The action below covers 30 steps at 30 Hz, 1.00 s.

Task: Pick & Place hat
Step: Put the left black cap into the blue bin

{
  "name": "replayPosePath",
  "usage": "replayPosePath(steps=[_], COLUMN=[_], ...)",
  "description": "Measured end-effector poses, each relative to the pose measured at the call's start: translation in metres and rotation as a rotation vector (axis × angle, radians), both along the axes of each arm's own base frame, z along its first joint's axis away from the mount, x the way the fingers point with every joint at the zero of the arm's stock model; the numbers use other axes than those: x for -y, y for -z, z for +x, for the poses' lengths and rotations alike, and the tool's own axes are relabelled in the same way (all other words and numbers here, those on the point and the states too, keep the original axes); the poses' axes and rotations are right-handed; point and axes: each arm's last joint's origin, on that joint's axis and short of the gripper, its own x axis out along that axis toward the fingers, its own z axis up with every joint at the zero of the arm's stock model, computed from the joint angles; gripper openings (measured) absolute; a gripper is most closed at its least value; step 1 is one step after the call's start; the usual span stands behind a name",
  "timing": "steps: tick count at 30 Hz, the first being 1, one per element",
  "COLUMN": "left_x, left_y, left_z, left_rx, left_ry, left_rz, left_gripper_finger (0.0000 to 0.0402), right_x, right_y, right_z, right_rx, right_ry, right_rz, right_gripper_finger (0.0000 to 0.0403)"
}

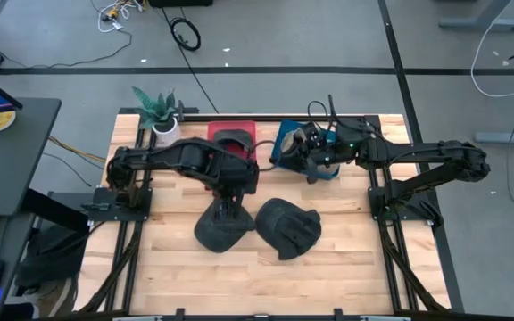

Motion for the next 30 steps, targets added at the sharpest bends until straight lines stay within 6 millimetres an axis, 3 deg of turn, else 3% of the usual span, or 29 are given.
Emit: replayPosePath(steps=[3,8,18,23,30], left_x=[0.006,0.019,0.085,0.123,0.155], left_y=[0.0,0.0,0.004,0.037,0.108], left_z=[-0.001,-0.003,-0.022,-0.035,-0.06], left_rx=[-0.003,0.019,0.091,0.04,-0.138], left_ry=[-0.091,-0.428,-0.723,-0.862,-1.068], left_rz=[-0.041,-0.11,-0.177,-0.147,-0.032], left_gripper_finger=[0.0291,0.0291,0.0291,0.0291,0.0291], right_x=[-0.001,-0.002,-0.003,-0.003,-0.003], right_y=[0.002,0.007,0.018,0.019,0.019], right_z=[0.0,-0.001,-0.002,-0.002,-0.002], right_rx=[-0.02,-0.064,-0.143,-0.149,-0.168], right_ry=[-0.03,-0.07,-0.106,-0.107,-0.098], right_rz=[-0.024,-0.061,-0.22,-0.224,-0.129], right_gripper_finger=[0.0006,0.0006,0.0006,0.0007,0.0007])
